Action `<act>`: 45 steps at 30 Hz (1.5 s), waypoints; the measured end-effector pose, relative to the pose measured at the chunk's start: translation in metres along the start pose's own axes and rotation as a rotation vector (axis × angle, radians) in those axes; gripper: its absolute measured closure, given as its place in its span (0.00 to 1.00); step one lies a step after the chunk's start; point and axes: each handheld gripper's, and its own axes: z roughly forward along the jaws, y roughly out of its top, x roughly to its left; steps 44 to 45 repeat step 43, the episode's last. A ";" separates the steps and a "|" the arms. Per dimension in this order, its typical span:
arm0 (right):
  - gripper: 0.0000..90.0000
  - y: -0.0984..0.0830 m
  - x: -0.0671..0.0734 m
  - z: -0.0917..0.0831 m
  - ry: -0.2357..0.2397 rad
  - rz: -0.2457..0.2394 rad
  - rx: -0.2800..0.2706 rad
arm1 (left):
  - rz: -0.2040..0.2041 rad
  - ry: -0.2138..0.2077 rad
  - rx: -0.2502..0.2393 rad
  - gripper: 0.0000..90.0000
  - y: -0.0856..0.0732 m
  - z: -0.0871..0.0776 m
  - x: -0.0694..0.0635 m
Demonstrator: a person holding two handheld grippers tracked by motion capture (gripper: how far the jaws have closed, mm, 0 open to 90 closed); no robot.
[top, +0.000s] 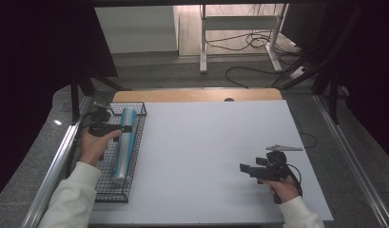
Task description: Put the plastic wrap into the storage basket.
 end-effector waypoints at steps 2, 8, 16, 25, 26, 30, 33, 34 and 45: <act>0.14 0.000 0.001 0.000 -0.001 -0.015 0.000 | 0.015 -0.019 -0.021 0.22 -0.004 -0.009 -0.005; 0.14 0.000 0.005 0.001 0.021 -0.071 -0.016 | 0.083 -0.093 -0.082 0.21 -0.025 -0.037 -0.021; 0.14 0.000 0.011 -0.004 0.038 -0.139 -0.037 | 0.227 -0.164 -0.143 0.21 -0.072 -0.066 -0.049; 0.14 0.000 0.014 -0.013 0.039 -0.181 -0.075 | 0.278 -0.226 -0.200 0.21 -0.114 -0.057 -0.082; 0.14 0.000 0.014 -0.014 0.038 -0.185 -0.078 | 0.298 -0.218 -0.191 0.21 -0.115 -0.054 -0.087; 0.14 -0.002 0.014 -0.014 0.020 -0.204 -0.085 | 0.345 -0.203 -0.165 0.20 -0.116 -0.042 -0.098; 0.14 -0.002 0.014 -0.016 0.023 -0.206 -0.093 | 0.362 -0.206 -0.150 0.20 -0.117 -0.036 -0.101; 0.14 -0.002 0.014 -0.017 0.023 -0.205 -0.098 | 0.365 -0.207 -0.144 0.20 -0.117 -0.034 -0.103; 0.12 -0.003 0.011 -0.019 0.013 -0.245 -0.119 | 0.355 -0.212 -0.149 0.20 -0.116 -0.032 -0.104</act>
